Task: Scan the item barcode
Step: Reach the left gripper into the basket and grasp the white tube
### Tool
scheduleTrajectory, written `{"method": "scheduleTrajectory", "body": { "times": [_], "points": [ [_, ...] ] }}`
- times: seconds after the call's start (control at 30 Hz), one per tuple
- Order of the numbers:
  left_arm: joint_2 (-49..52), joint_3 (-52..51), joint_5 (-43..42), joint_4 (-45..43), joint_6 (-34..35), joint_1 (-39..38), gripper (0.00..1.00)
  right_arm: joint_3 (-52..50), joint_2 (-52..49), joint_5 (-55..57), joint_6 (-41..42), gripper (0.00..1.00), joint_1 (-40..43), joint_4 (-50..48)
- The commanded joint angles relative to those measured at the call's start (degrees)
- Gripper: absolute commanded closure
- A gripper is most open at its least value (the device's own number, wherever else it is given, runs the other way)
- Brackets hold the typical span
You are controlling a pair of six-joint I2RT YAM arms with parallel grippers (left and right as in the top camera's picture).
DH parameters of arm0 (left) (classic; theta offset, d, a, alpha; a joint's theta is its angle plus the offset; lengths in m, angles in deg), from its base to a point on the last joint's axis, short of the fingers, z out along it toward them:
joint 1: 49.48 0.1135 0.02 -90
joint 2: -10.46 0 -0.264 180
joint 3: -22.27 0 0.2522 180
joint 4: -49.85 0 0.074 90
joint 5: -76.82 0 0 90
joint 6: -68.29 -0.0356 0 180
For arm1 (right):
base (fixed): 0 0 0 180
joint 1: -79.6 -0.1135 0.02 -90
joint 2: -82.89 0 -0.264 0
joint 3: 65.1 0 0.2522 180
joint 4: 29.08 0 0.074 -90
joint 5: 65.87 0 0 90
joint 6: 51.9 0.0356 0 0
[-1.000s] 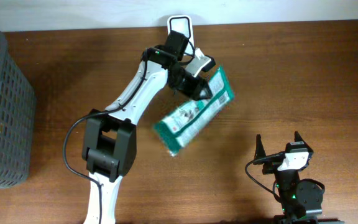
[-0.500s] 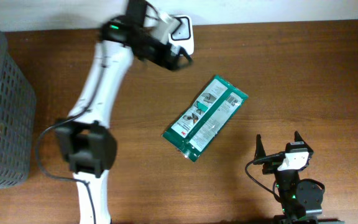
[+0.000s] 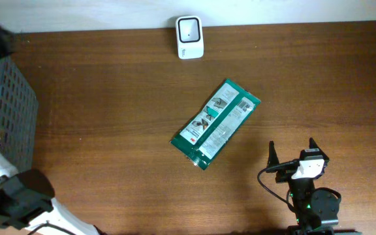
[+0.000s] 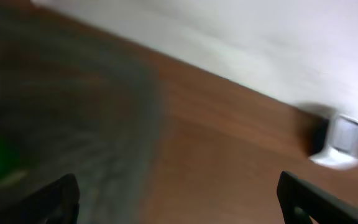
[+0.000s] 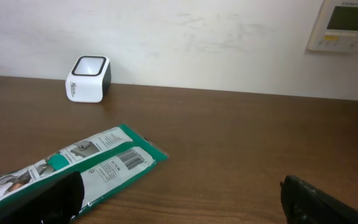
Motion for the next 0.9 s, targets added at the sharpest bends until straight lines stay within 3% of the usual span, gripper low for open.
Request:
{"method": "scheduleTrajectory", "body": {
  "times": [0.0,0.1,0.33,0.5,0.63,0.7,0.8,0.87],
  "points": [
    [-0.68,0.44,11.13,0.07,5.42,4.81,0.00,-0.50,0.42,-0.33,-0.35,0.02,-0.39,0.04],
    [-0.68,-1.18,27.82,-1.09,11.47,6.95,0.01,-0.50,0.42,-0.31,-0.35,0.02,-0.39,0.04],
    [-0.68,-14.58,32.48,-2.62,11.34,12.66,0.01,-0.50,0.42,-0.31,-0.35,0.02,-0.39,0.04],
    [-0.66,-29.70,32.26,-8.48,1.62,15.93,0.01,-0.50,0.42,-0.33,-0.35,0.02,-0.39,0.04],
    [-0.66,-35.80,31.85,-12.87,-4.37,16.02,0.00,-0.50,0.42,-0.31,-0.35,0.02,-0.39,0.04],
    [-0.68,-38.69,30.14,-15.67,-10.47,16.02,0.03,-0.50,0.42,-0.33,-0.35,0.02,-0.39,0.04],
    [-0.66,-42.29,29.53,-19.76,-16.00,16.09,0.15,-0.50,0.42,-0.33,-0.35,0.02,-0.39,0.04],
    [-0.66,-44.61,29.44,-22.25,-18.05,16.06,0.00,-0.50,0.42,-0.33,-0.35,0.02,-0.39,0.04]
  ]
}}
